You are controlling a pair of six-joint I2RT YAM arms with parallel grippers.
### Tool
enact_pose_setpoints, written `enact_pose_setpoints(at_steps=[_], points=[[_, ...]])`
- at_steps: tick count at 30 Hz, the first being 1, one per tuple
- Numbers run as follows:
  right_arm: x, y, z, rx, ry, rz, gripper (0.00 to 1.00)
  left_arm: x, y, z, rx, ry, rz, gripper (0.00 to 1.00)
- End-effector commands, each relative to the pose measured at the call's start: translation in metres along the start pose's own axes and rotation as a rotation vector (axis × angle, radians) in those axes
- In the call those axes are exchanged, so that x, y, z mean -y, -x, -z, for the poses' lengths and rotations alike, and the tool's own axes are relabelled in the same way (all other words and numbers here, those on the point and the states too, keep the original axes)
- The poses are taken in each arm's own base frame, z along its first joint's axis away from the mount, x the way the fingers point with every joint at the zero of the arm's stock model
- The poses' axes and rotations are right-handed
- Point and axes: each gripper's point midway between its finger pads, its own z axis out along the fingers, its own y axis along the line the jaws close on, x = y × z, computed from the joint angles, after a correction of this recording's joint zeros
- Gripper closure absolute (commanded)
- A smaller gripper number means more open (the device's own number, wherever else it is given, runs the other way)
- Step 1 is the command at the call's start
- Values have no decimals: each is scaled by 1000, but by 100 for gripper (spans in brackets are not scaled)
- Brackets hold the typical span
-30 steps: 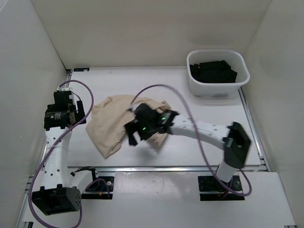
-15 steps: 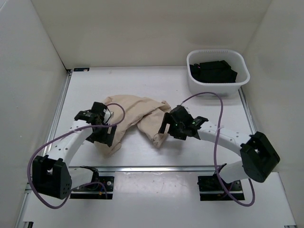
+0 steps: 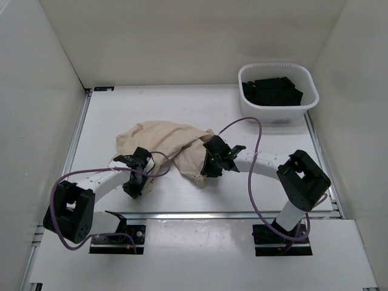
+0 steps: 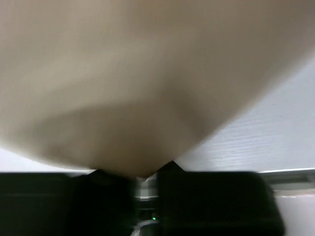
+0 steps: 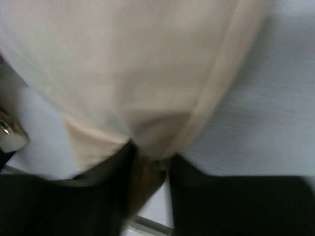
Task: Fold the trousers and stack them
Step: Flatten the trousers out
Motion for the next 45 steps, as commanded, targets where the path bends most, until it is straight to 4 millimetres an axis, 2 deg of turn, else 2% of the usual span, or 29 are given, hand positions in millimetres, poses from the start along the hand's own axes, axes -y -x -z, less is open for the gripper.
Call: enact_pose_setpoints(at_steps=[1, 3, 5, 7, 9, 10, 11, 12, 14, 15, 17, 18, 20, 23, 26, 28, 30, 31, 32, 34, 36, 37, 39, 40, 41, 42, 43, 44, 45], points=[[-14, 26, 9, 69, -13, 48, 77, -8, 20, -11, 43, 60, 4, 85], [-6, 50, 23, 126, -102, 71, 100, -21, 23, -13, 47, 130, 16, 85], [12, 68, 41, 149, -200, 112, 100, -56, 43, 0, 113, 262, 98, 85], [15, 107, 72, 268, -272, 127, 100, -84, 66, 18, 207, 342, 192, 85], [40, 129, 109, 314, -383, 141, 100, -135, 97, 61, 346, 425, 372, 85], [38, 147, 132, 366, -400, 160, 100, -154, 106, 79, 390, 448, 433, 85], [52, 165, 152, 427, -461, 146, 100, -187, 105, 98, 420, 493, 541, 85], [57, 170, 178, 460, -479, 151, 100, -214, 125, 140, 533, 521, 609, 85], [56, 190, 220, 554, -497, 167, 100, -253, 123, 175, 601, 576, 714, 85], [61, 193, 242, 588, -514, 161, 100, -269, 130, 208, 677, 606, 748, 85], [68, 202, 275, 666, -560, 148, 100, -282, 130, 231, 723, 627, 779, 85], [69, 201, 296, 700, -562, 144, 100, -292, 127, 255, 774, 654, 806, 85], [80, 199, 333, 769, -602, 107, 100, -294, 120, 280, 835, 678, 826, 85], [92, 189, 358, 819, -617, 67, 100, -293, 107, 283, 827, 704, 845, 85], [93, 176, 368, 817, -557, 54, 100, -294, 90, 290, 829, 744, 877, 85], [80, 170, 378, 838, -471, 81, 100, -296, 88, 323, 905, 774, 894, 85], [72, 160, 403, 895, -352, 72, 100, -297, 87, 355, 981, 793, 905, 85], [71, 153, 420, 935, -293, 66, 100, -299, 84, 386, 1052, 820, 922, 85], [65, 152, 429, 964, -238, 66, 100, -301, 86, 398, 1077, 826, 925, 85], [57, 148, 435, 974, -171, 123, 100, -301, 92, 414, 1125, 810, 911, 85], [50, 147, 434, 961, -144, 170, 100, -305, 103, 410, 1122, 788, 895, 85], [48, 158, 425, 940, -195, 191, 100, -312, 117, 391, 1076, 765, 883, 85], [59, 170, 410, 889, -321, 199, 100, -313, 143, 377, 1052, 727, 850, 85], [60, 185, 384, 820, -409, 228, 100, -320, 167, 347, 986, 697, 827, 85], [65, 196, 381, 792, -443, 202, 100, -316, 189, 345, 986, 688, 804, 85], [65, 212, 345, 678, -482, 225, 100, -316, 205, 333, 959, 681, 791, 85], [65, 220, 329, 618, -468, 202, 100, -316, 222, 319, 931, 676, 776, 85], [73, 231, 317, 563, -467, 155, 99, -314, 255, 273, 840, 661, 737, 85], [66, 239, 285, 446, -429, 150, 92, -314, 270, 264, 813, 656, 721, 85]])
